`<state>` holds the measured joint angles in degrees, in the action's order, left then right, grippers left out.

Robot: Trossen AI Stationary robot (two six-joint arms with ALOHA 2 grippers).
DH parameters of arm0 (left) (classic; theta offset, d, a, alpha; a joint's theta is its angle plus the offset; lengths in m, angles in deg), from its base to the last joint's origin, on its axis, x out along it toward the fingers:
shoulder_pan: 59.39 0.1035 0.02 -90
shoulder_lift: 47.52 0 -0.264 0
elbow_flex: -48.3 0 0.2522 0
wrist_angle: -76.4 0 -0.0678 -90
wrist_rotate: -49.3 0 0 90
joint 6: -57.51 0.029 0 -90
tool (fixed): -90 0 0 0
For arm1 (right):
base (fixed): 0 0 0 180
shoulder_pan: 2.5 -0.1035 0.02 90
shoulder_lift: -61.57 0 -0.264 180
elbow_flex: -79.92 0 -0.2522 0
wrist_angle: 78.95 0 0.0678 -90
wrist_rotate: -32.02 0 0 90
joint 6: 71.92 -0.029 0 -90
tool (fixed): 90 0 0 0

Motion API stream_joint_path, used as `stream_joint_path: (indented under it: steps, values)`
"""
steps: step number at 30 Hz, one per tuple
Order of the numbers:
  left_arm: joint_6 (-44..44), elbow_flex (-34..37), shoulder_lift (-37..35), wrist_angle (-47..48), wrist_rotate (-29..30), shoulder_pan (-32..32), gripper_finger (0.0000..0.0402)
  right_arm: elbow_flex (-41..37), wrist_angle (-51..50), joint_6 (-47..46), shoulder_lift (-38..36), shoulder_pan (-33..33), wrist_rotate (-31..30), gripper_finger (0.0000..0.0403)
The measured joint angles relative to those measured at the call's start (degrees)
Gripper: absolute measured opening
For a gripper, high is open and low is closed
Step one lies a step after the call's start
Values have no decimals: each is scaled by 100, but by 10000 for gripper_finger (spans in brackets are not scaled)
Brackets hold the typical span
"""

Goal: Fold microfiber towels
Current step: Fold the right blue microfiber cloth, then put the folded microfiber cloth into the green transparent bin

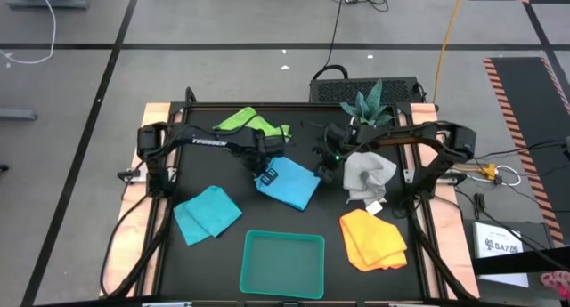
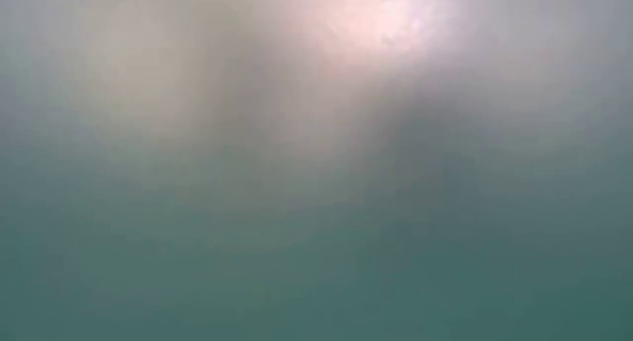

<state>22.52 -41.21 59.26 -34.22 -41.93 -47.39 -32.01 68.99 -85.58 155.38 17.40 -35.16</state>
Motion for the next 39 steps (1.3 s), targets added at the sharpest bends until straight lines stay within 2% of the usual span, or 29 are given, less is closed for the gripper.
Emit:
stream_joint_path:
  steps: [5,12,24,39]
  values:
    - [24,43,2,-391,-334,107,83,-41,21,-47,271,0,-53,158]
    - [-122,301,7,-637,-514,110,83,-43,226,-42,344,0,-54,158]
    - [-312,372,7,-639,-604,110,83,-41,327,98,344,0,-59,158]
    - [-319,372,7,-646,-602,110,83,-26,549,68,941,-2,151,157]
